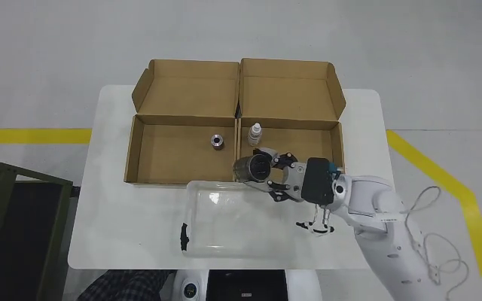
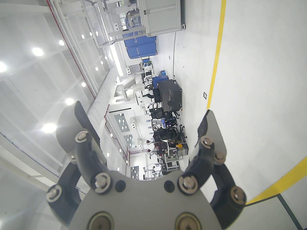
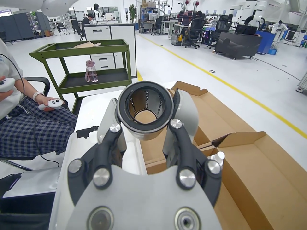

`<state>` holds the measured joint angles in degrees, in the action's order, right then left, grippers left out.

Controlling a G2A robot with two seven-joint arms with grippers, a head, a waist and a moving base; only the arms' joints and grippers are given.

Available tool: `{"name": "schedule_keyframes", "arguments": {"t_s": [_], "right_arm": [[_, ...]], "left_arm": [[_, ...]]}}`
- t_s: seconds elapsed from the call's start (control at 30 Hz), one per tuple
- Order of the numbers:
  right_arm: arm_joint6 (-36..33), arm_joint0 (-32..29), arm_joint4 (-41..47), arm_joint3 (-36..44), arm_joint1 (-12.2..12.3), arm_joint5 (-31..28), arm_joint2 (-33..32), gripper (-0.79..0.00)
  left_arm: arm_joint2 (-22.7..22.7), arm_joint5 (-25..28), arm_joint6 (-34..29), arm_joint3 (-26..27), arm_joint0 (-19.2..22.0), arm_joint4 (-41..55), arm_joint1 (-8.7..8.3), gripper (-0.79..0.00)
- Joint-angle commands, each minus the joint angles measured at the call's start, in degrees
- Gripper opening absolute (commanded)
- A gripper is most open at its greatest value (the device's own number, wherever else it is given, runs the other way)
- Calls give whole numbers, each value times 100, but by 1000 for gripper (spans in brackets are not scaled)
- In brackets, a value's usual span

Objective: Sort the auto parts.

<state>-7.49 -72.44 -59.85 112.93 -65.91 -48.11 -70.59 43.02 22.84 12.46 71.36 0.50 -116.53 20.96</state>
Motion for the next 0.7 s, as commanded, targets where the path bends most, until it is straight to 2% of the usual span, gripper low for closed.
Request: {"name": "schedule_keyframes", "arguments": {"t_s": [0.0, 0.67], "right_arm": [[-69, 105, -124, -49, -16, 62, 160, -785], [-1033, 2025, -1039, -1547, -465, 1162, 2048, -785]], "left_arm": [[0, 0, 0, 0, 0, 0, 0, 0], [0, 0, 0, 0, 0, 0, 0, 0]]}}
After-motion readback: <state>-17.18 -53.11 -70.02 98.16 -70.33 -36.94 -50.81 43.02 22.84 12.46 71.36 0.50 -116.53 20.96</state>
